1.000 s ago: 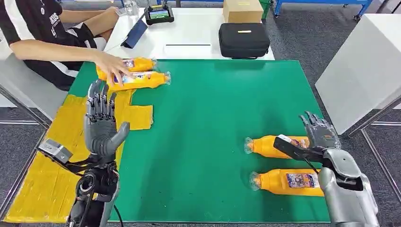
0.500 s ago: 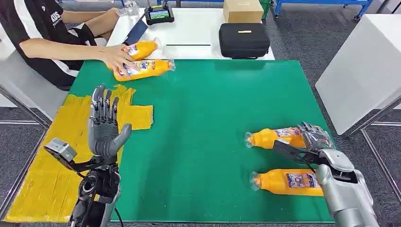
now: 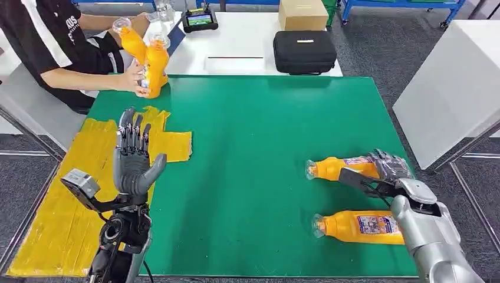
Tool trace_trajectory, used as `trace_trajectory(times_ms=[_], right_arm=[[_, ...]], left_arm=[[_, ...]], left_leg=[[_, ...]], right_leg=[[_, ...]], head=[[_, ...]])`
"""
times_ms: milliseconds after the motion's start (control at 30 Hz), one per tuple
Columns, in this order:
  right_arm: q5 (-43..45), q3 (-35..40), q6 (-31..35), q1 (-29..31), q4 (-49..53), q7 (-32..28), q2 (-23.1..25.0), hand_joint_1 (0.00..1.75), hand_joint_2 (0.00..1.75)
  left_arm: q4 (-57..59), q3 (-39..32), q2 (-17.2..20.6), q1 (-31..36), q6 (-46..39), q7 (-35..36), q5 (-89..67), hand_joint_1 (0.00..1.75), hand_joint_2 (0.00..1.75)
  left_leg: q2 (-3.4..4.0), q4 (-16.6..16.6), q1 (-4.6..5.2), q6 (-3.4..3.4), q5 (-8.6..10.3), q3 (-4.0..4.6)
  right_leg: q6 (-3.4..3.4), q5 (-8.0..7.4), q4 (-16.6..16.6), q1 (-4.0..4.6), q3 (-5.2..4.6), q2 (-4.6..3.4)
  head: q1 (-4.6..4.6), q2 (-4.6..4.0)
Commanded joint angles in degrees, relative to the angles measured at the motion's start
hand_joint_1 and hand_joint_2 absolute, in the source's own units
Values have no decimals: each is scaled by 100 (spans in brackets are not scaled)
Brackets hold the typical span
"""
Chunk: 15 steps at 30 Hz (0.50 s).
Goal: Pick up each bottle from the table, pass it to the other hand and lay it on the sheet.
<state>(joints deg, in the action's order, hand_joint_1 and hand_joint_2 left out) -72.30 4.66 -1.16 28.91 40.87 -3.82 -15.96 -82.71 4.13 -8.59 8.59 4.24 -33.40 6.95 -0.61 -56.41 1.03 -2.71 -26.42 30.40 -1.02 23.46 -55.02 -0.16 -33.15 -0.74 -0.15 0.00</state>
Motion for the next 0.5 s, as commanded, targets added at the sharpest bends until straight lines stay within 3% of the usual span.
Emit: trace_trajectory(times_ms=[33, 500], right_arm=[[-44, 256, 19, -63, -798, 66, 149, 171, 175], [-152, 299, 191, -298, -666, 160, 190, 175, 175]], left_arm=[[451, -41, 85, 244, -5, 40, -2, 0, 175], [436, 16, 78, 221, -51, 86, 24, 0, 175]], left_leg=[[-6, 10, -13, 28, 2, -17], [-16, 14, -16, 28, 3, -42]], right_leg=[[3, -2, 18, 11, 25, 18], [2, -1, 25, 19, 51, 28]], head=[[-2, 0], [0, 0]])
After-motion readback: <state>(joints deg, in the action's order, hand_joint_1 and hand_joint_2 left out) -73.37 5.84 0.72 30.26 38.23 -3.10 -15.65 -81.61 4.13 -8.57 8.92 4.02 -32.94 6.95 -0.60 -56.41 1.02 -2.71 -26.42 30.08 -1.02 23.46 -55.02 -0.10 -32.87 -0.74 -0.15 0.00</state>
